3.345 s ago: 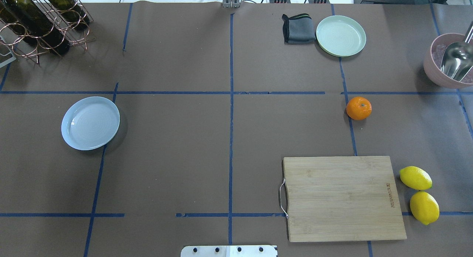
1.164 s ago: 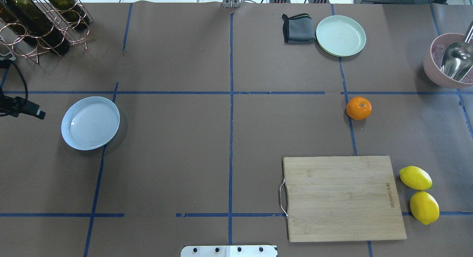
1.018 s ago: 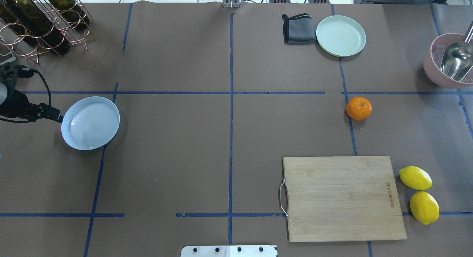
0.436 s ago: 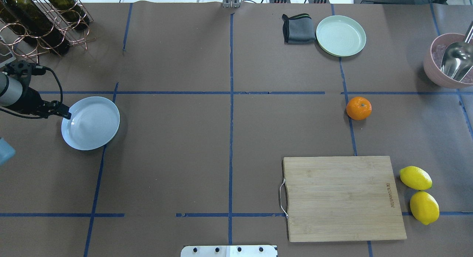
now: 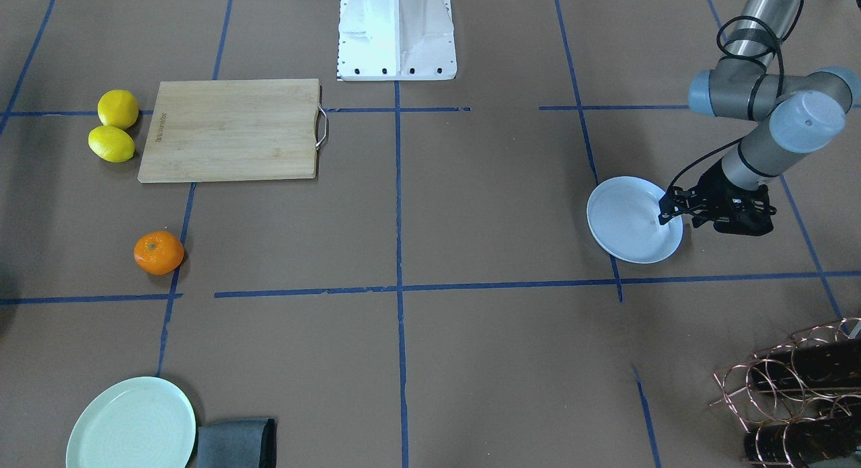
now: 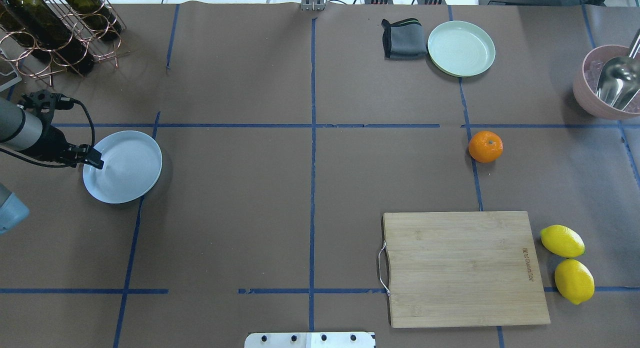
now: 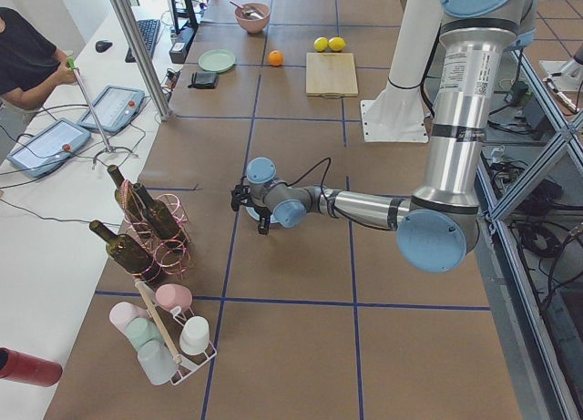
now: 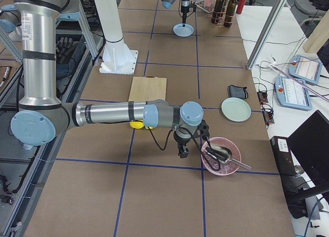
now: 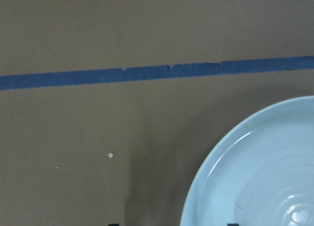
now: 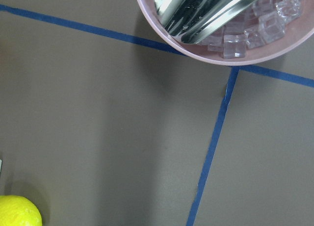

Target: Pick orange to plate

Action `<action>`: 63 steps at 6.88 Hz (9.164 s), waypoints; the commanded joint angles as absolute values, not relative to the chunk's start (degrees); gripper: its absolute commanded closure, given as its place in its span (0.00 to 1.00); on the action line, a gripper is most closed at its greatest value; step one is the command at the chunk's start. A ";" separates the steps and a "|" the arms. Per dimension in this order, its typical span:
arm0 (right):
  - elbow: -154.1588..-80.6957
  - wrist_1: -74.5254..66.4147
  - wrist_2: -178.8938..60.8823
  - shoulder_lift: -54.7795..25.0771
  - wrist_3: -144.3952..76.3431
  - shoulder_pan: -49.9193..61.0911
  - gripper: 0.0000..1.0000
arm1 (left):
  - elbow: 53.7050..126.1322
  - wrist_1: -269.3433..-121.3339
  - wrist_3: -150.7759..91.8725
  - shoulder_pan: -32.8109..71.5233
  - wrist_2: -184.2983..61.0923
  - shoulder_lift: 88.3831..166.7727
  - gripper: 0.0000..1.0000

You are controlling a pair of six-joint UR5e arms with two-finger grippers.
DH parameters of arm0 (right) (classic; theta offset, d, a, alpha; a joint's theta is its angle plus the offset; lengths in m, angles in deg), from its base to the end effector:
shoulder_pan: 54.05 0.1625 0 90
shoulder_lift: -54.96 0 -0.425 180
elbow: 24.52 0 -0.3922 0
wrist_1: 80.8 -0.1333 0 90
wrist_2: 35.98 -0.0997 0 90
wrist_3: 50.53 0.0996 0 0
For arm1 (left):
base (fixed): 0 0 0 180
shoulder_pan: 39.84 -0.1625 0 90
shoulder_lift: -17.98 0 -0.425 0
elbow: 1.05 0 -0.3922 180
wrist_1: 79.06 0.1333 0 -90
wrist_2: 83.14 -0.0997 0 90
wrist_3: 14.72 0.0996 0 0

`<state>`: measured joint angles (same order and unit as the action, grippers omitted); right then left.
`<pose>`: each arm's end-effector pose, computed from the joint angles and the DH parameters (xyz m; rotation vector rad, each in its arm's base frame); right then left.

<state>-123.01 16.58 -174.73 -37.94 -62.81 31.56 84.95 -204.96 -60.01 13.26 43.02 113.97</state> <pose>0.0225 -0.4695 0.6175 0.0294 -0.8534 -0.2598 0.2793 -0.4961 0.5738 0.0819 0.8764 0.0717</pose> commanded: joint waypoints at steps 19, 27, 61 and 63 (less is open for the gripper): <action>-130.34 15.97 -175.21 -30.85 -40.85 16.12 0.00 | 86.49 -207.64 -106.30 -7.58 31.47 141.12 0.34; -119.64 -13.97 -152.18 -22.65 0.96 -4.12 0.00 | 87.46 -207.64 -107.62 -7.67 31.39 140.68 0.00; -139.22 5.41 -168.15 -25.32 -6.45 9.26 0.00 | 102.84 -206.77 -46.72 23.31 43.16 106.00 0.00; -137.12 18.95 -168.26 -27.31 -34.48 19.56 0.00 | 100.65 -200.14 -29.66 34.45 48.84 104.38 0.00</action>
